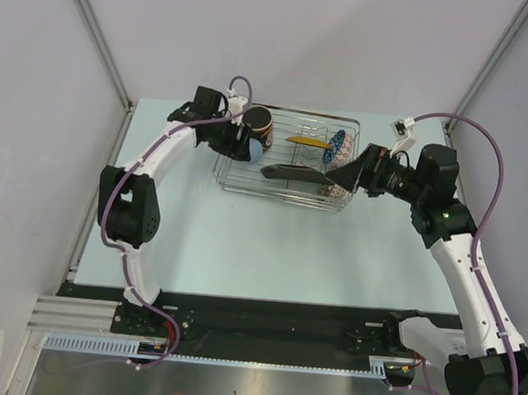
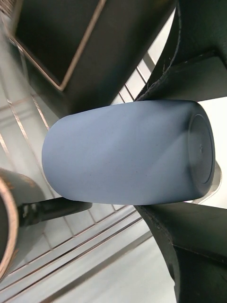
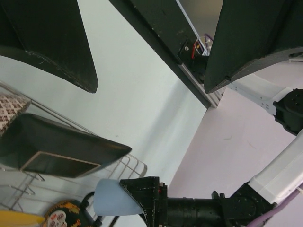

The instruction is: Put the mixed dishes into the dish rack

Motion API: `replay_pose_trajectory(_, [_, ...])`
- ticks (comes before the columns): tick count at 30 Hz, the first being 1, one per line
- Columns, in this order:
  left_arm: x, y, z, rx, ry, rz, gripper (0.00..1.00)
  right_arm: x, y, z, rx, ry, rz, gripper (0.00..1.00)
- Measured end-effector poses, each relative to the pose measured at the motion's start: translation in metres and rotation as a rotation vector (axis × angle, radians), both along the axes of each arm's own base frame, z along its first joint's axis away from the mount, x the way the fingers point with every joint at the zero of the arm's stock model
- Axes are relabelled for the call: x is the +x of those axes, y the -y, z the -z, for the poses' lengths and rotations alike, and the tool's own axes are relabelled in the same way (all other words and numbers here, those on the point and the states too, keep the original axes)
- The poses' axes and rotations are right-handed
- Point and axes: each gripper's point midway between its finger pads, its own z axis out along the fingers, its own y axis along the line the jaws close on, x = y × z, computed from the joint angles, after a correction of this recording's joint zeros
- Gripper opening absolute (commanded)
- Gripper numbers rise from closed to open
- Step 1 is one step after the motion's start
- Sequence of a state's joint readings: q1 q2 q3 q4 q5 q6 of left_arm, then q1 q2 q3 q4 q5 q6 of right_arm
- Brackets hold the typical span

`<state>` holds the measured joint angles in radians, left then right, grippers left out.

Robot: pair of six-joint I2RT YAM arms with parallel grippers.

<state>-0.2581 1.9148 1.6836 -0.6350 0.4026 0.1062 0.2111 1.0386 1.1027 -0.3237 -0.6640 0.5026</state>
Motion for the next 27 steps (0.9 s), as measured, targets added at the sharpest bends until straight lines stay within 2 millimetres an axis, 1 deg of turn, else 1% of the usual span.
replay_pose_trajectory(2, [-0.003,0.000,0.011,0.044,-0.013,0.011,0.00,0.000,0.002,0.010,-0.007,-0.031,0.011,1.00])
replay_pose_trajectory(5, [-0.003,-0.001,0.014,0.091,0.006,0.028,0.00,0.001,0.006,0.018,-0.013,-0.056,0.022,1.00])
replay_pose_trajectory(11, [-0.001,-0.004,0.017,0.182,0.046,0.051,0.00,0.003,0.009,0.018,-0.012,-0.059,0.032,1.00])
replay_pose_trajectory(16, [0.001,-0.007,0.025,0.267,0.061,0.071,0.00,0.003,0.010,0.018,-0.011,-0.059,0.035,1.00])
replay_pose_trajectory(19, [-0.001,-0.008,0.033,0.299,0.049,0.089,0.00,0.003,0.010,0.019,-0.010,-0.059,0.034,1.00])
replay_pose_trajectory(22, [-0.004,-0.009,0.040,0.321,0.038,0.112,0.00,0.003,0.009,0.023,-0.007,-0.073,0.035,1.00])
replay_pose_trajectory(27, [-0.006,-0.008,0.041,0.342,0.043,0.144,0.00,0.003,0.009,0.033,-0.002,-0.101,0.038,1.00])
